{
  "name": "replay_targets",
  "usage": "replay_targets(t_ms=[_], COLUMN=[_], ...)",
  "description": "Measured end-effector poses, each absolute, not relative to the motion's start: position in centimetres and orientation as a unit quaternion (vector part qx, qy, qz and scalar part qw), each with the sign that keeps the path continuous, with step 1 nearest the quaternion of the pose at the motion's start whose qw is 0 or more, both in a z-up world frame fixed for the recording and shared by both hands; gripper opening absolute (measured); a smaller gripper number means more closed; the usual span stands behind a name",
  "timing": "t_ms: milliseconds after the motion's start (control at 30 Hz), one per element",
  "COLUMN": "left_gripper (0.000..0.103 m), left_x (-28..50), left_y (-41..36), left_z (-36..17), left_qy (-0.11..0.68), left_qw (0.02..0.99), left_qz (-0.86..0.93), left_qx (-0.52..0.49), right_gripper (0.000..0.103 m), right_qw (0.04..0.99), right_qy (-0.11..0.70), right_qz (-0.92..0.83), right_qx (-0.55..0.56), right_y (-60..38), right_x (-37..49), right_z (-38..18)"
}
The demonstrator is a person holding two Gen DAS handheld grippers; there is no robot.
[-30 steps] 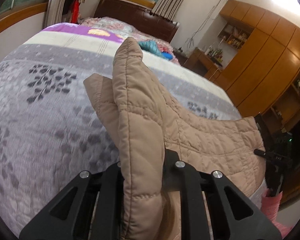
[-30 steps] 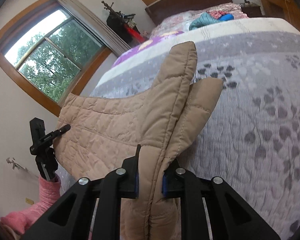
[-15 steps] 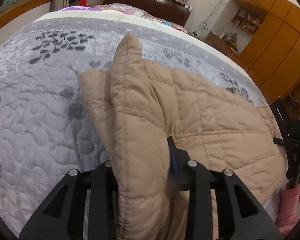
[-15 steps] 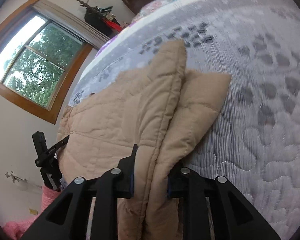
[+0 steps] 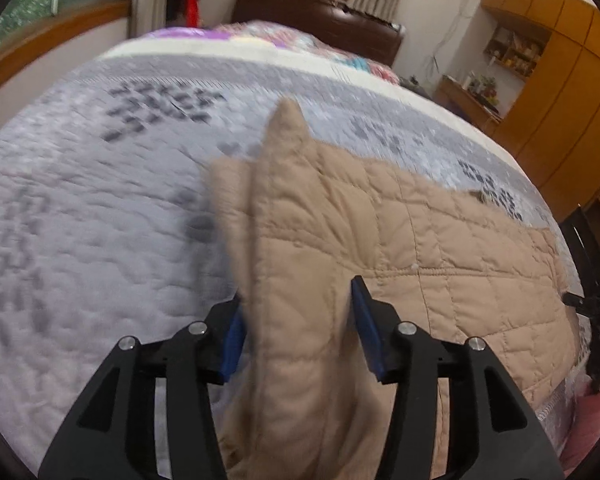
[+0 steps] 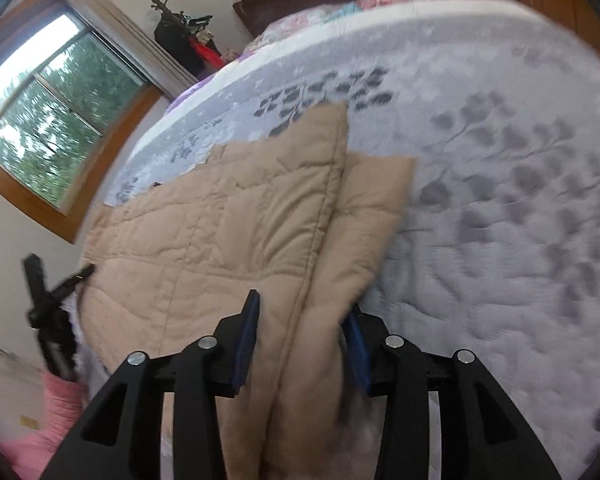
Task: Fold large clothes
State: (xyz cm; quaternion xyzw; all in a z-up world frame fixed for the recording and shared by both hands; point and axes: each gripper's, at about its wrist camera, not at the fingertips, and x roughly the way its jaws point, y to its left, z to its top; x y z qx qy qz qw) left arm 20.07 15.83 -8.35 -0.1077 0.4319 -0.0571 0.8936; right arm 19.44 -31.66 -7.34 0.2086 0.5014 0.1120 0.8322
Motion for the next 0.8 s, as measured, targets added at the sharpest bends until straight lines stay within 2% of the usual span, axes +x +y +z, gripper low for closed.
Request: replay_targets(t_ms=[100,167,367,800], left_gripper=[0.047,0.047,0.047,0.047], left_x=[18.5,17.6,14.8,13.8], left_y=[16.1,15.3,10.0,2.0], left_z=[-6.5,-5.4,-3.4,-8.7], left_qy=[0.413,0.402,0.382,0.423], left_qw=[0.904,0.911,0.92,0.892], left_qz=[-0.04,-0.035,-0.079,-0.159], left_qx=[-0.098,-0.084,-0.043,0.002], right_gripper=[0.042,0.039,0.036,0.034], right_qw=[0.843,0.845,0.856,0.836], right_qy=[0.495,0.498,0.489,0.519], right_qz=[0.101,0.096,0.126,0.147], right_qx=[0.187,0.168,0.11,0.104], right_y=[-31.4,-30.6,-26.0,-22.6], right_x=[17.8,16.9,14.6,14.2], right_z=[-5.3,-4.4,-2.0,-6.0])
